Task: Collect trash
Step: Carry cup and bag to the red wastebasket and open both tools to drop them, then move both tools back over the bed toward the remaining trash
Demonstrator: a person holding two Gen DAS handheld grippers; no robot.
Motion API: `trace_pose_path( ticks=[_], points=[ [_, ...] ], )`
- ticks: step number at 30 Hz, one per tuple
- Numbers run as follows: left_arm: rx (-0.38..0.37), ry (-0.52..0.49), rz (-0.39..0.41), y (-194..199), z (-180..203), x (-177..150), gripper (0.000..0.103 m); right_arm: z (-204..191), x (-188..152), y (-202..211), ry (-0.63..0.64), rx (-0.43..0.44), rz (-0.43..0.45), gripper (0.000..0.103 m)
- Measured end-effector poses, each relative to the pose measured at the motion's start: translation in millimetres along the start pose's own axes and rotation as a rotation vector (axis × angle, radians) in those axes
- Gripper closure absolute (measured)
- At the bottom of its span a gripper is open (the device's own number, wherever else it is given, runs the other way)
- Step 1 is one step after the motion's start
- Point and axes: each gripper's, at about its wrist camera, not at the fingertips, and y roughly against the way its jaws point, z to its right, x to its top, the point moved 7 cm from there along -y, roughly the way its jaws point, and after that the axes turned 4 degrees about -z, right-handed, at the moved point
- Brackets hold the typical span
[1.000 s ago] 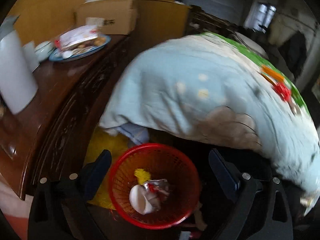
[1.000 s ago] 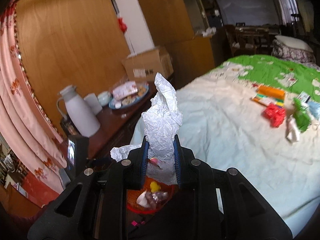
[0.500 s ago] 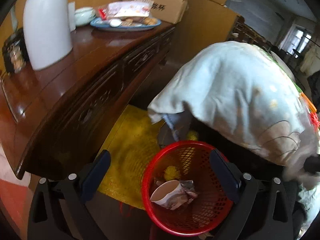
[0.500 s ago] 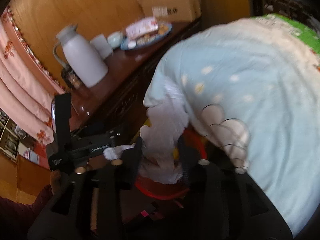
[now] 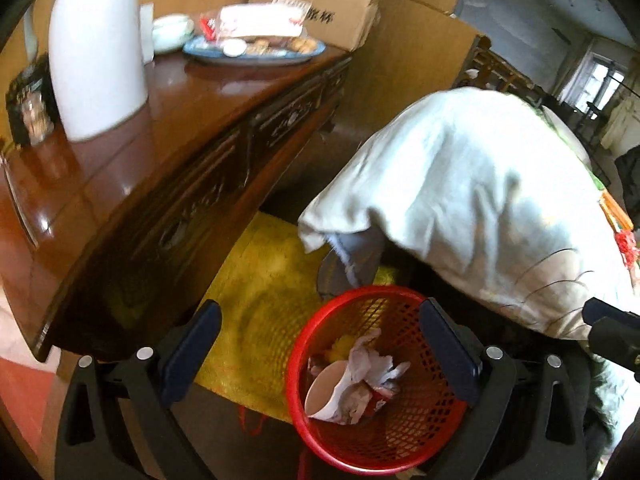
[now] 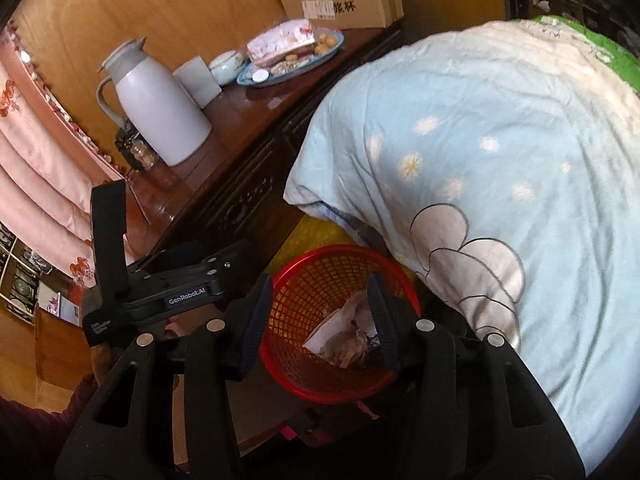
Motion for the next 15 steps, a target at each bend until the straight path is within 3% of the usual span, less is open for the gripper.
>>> trace_pose_path(
  ticks=[6,15],
  points=[
    [-0.013,-0.080,0.092,43.8,32.0,12.2,0.006,-2.2,-1.7,41.2,0.013,-0.010,0.099,0.050],
    [-0.009,-0.239,0.283,135.9,97.3,17.9,0.006,2.9,-17.7,138.5,0.002,-0.039,0.319,0.042]
  ],
)
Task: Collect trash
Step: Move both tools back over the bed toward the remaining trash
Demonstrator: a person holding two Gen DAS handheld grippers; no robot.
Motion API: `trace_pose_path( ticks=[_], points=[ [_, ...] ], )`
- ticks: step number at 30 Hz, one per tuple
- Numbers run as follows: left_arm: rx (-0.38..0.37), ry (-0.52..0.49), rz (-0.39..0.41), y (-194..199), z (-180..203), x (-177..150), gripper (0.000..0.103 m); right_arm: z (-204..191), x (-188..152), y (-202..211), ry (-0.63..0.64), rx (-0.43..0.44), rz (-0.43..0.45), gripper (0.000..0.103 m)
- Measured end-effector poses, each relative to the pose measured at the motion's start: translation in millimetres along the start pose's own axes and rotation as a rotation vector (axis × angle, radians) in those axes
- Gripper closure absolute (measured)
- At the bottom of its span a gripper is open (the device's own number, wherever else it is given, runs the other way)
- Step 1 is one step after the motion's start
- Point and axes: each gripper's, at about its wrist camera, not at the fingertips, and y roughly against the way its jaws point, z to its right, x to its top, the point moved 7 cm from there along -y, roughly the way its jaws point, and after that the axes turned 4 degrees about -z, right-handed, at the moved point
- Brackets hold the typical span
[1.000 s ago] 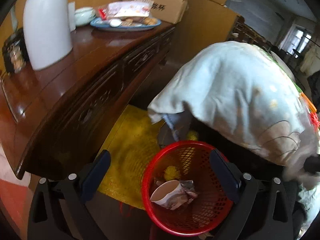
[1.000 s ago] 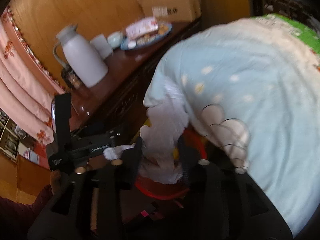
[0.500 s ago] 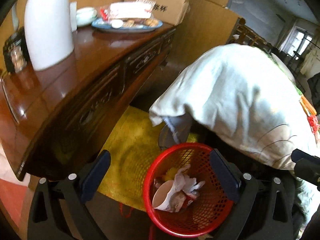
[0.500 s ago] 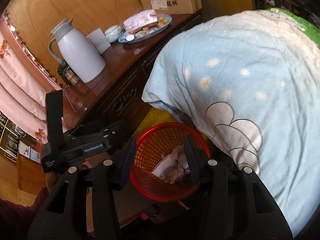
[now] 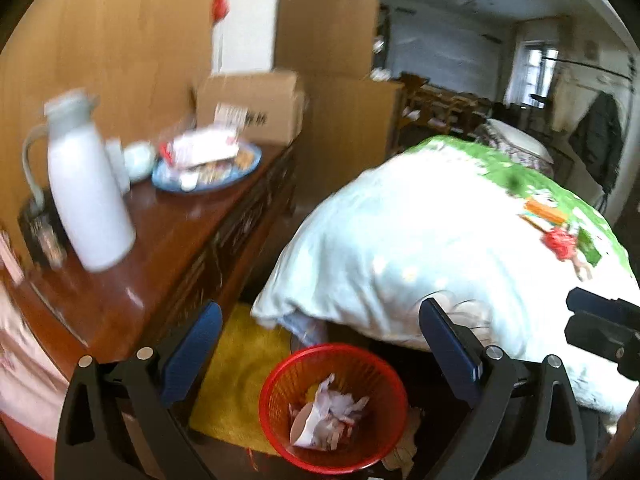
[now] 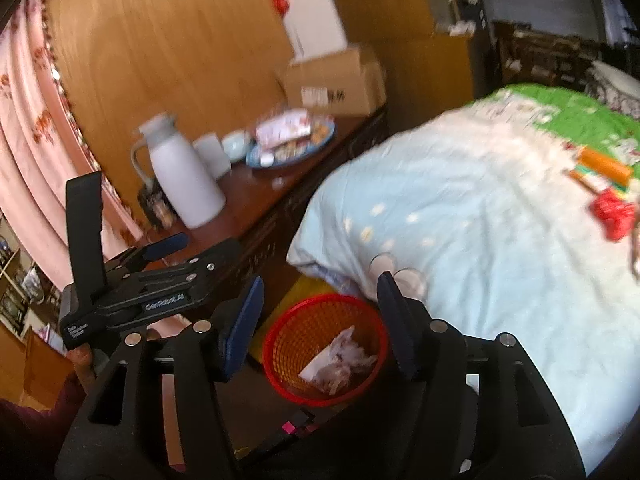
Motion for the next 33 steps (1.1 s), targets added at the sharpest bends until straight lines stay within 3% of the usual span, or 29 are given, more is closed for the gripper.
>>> trace_pose_path(
  ticks=[7,12,18,26,33],
  points=[
    [0.005,-0.155,0.105,59.1,69.0,10.6,0.006,18.0,-0.7,85.2,-0.029,-0.034,0.178,0.030],
    [-0.059,-0.186,0.090,63.3,111.3,14.4,0.006,54.2,-2.3,122.5,-0.072,-0.092,0.265,0.023],
    [-0.149,-0.246,0.017,20.7,175.2,21.0,0.006,132.9,-3.3,128.5,-0.198,-0.187,0.269,0.023],
    [-0.254,-0.365,-0.102,-69.6,268.4,20.9,0.006,257.2,-31.7,119.6,-0.362,-0.412,0.214,0.023],
    [-0.331,-0.410,-0.162,-130.1,338.7,30.0,0.006,333.8,-57.8,123.6,-0.452,-0.584,0.180,0.023]
  ],
)
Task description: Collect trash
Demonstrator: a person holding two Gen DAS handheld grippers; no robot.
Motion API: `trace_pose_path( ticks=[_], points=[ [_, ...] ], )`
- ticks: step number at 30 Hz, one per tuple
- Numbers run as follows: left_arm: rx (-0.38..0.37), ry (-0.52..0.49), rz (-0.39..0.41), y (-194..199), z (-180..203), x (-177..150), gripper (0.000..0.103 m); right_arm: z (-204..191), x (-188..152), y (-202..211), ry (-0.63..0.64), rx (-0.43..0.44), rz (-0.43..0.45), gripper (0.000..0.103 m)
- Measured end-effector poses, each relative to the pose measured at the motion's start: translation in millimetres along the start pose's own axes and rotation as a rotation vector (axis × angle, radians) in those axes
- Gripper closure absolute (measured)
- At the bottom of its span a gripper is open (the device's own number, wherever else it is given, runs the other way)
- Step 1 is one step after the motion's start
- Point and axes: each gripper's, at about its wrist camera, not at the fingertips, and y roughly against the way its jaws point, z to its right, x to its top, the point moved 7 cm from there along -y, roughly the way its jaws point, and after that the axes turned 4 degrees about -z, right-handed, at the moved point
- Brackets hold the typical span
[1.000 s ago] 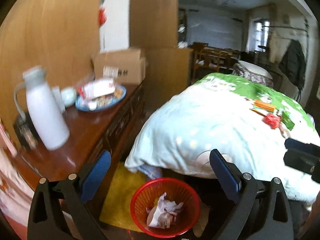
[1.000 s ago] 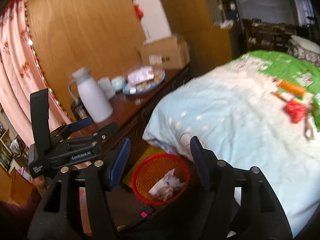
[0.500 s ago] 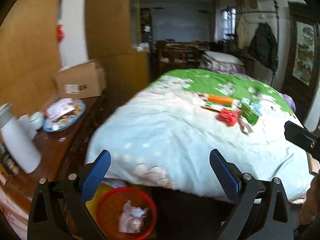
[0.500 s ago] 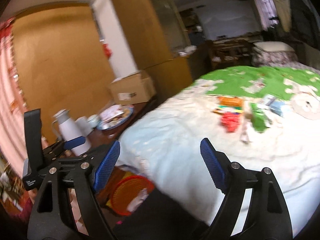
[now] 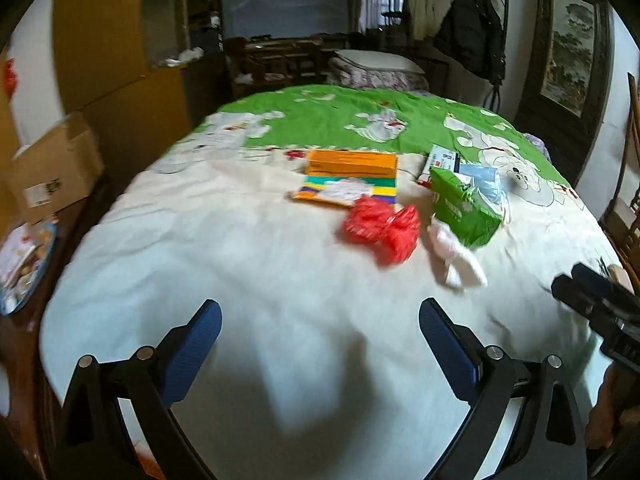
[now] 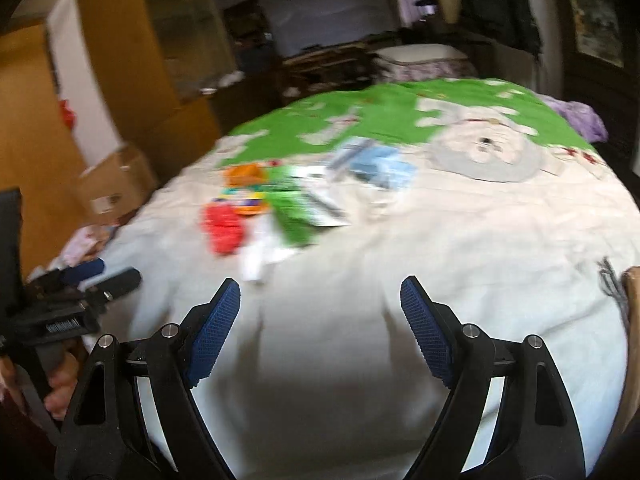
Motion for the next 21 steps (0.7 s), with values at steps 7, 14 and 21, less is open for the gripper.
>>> trace_pose_path(
  ticks=[7,14,21],
  points=[
    [-0.039,-0.007,-0.031,-54.3,21.4,36.8,0.006,29.6,-1.0,-29.6,-0.066,-0.027,-0.058,0.023],
    [-0.050,0.034,-0.061,-93.4,24.4,52.6,0.006,32.5,-3.6,-35.4,-0.096,0.001,-0.075,0.023],
    [-0.057,0.117,-0.058,-100.5,4.4,44.7,0.023,31.4,-5.0,-34.8,-0.100,0.016,-0.082,0.020]
  ],
)
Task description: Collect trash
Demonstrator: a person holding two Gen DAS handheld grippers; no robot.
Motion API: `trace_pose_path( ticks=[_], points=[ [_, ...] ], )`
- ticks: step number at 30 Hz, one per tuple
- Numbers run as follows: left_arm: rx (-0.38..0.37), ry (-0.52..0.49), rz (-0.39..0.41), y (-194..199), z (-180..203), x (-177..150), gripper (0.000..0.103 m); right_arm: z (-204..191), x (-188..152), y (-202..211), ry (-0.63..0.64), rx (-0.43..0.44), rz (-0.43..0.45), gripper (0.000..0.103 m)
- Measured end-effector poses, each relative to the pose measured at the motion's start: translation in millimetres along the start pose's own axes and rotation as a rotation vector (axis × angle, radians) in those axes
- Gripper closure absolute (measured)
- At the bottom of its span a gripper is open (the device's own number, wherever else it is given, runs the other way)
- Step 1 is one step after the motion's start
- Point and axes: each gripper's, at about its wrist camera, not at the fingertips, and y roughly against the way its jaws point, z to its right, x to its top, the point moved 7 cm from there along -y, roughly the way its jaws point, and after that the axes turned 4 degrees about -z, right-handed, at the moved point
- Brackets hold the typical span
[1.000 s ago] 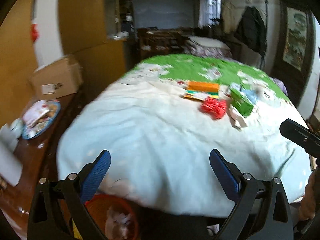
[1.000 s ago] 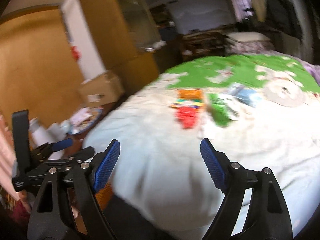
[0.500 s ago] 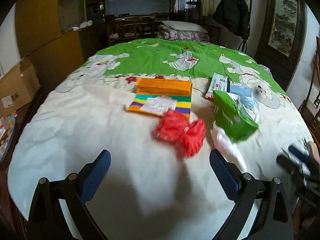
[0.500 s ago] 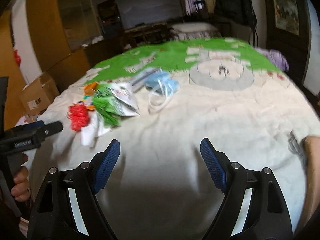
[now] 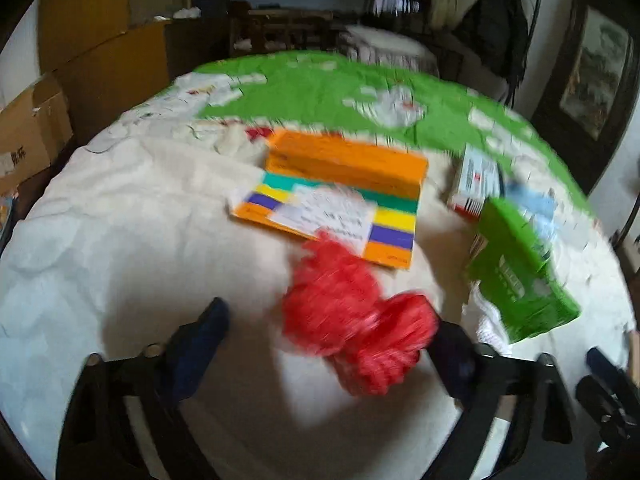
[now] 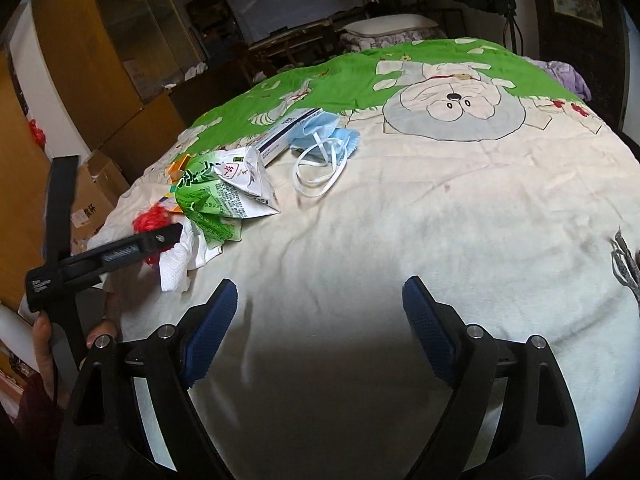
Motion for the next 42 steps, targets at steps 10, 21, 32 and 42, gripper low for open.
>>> trace_pose_path(
  ticks=[10,21,32,42],
  points=[
    [0.009,0.018,0.042,31.8,-31.1,-29.5,0.048,-0.3,0.0,0.3,0.000,0.001,0.000,0.020],
    [0.060,-0.027,-0.002,23.1,-21.6,-41.3,0.027,-32.8,12.8,-6.7,-0.008,0.103,0.028,0.020],
    [0.031,-0.022,-0.012,22.3,-20.8,-43.1,0.019,-73.2,53.0,-51.0,0.007,0.150,-0.025,0.014],
    [-0.002,-0.006,-0.008,21.5,-21.9,-41.9,0.016,-73.3,62.2,-57.8,0.036,0.164,0.039,0.025]
  ],
)
